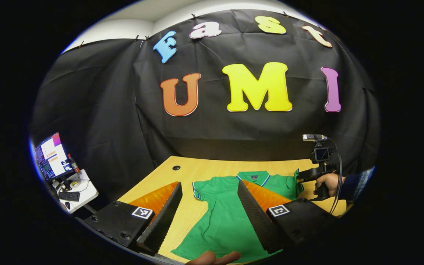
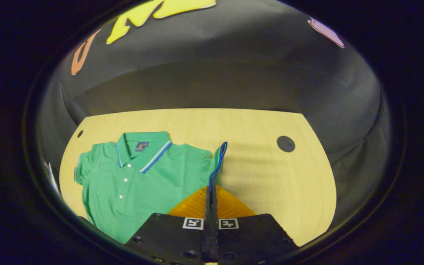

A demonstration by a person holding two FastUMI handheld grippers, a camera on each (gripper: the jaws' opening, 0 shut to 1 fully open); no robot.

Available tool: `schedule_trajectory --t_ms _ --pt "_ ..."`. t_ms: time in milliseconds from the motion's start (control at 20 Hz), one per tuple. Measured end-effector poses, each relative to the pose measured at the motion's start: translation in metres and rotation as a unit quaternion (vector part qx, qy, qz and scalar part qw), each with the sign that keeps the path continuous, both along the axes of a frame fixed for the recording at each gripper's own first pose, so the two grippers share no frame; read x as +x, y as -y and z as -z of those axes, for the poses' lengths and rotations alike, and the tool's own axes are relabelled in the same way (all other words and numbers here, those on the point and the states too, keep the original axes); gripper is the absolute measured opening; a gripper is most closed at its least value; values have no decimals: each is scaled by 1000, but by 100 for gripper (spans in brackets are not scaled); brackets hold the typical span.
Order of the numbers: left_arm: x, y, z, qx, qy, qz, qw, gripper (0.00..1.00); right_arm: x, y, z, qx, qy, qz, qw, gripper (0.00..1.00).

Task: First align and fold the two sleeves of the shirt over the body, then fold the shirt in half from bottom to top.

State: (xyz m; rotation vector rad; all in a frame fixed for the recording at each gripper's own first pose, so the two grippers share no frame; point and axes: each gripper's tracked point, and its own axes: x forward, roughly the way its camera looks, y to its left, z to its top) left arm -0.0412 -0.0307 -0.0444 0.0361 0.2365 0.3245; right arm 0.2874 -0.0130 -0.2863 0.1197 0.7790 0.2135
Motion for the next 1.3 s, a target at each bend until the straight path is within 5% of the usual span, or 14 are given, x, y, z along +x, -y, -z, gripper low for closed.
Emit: schedule_trajectory --t_ms 450,500,650,750,900,1300 --pt "-19 -54 -3 -12 10 -32 999 98 -20 -88 -22 -5 7 -37 999 2" --pt "-20 -60 -2 -13 10 -32 999 98 -22 -92 -27 2 9 -40 999 9" --pt "-19 -75 0 -15 8 -24 1000 98 -30 -92 -43 3 20 -41 999 59" --pt "-14 -87 5 -22 5 -19 1000 98 -36 -84 -63 -5 41 -37 998 67" --pt "8 -99 13 -36 5 1 999 98 -55 -71 -92 1 60 -31 998 96" --pt "102 -119 104 -129 -94 45 986 95 -127 -37 -185 -20 154 -8 988 96"
